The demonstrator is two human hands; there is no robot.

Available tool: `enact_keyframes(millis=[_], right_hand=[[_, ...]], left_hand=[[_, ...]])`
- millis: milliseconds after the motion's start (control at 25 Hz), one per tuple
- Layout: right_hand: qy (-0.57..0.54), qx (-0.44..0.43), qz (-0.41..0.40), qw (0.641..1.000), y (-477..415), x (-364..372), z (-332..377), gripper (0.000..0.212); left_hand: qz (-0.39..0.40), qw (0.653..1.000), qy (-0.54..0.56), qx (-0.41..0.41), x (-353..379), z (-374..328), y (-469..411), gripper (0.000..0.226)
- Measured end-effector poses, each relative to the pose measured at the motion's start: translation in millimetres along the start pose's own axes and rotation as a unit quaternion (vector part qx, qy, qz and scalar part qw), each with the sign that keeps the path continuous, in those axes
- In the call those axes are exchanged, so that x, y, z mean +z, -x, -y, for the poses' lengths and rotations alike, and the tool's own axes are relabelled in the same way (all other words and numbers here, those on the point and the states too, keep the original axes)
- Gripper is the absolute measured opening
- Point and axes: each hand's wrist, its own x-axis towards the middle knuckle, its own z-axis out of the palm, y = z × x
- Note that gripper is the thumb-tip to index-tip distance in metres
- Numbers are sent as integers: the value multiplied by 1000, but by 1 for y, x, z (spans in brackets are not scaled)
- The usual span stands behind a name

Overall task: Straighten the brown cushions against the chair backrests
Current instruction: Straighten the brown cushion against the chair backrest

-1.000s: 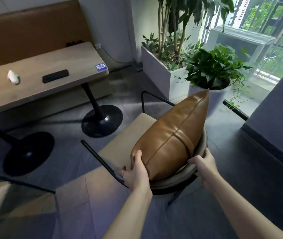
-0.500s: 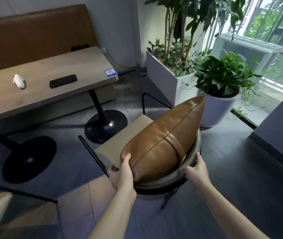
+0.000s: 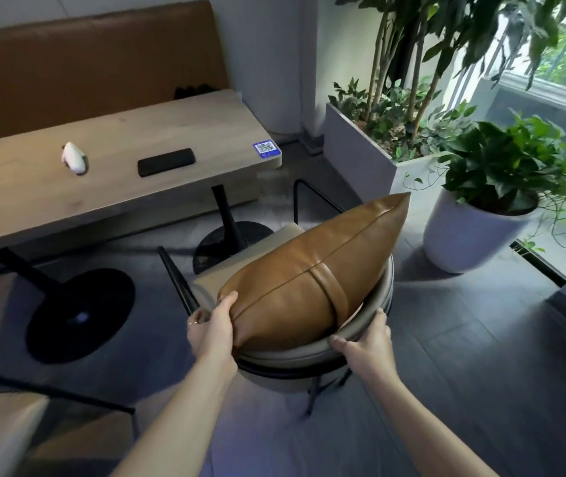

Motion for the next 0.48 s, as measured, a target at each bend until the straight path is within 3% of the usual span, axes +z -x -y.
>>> enact_keyframes(millis=[240, 480], right_hand=[[19, -30, 20, 999, 5, 62, 38, 104], [20, -42, 47, 998, 10, 111, 72, 112]], left_hand=[[-12, 1000, -14, 3, -23, -48, -65, 80], [3, 998, -60, 20, -44, -88, -113, 69]])
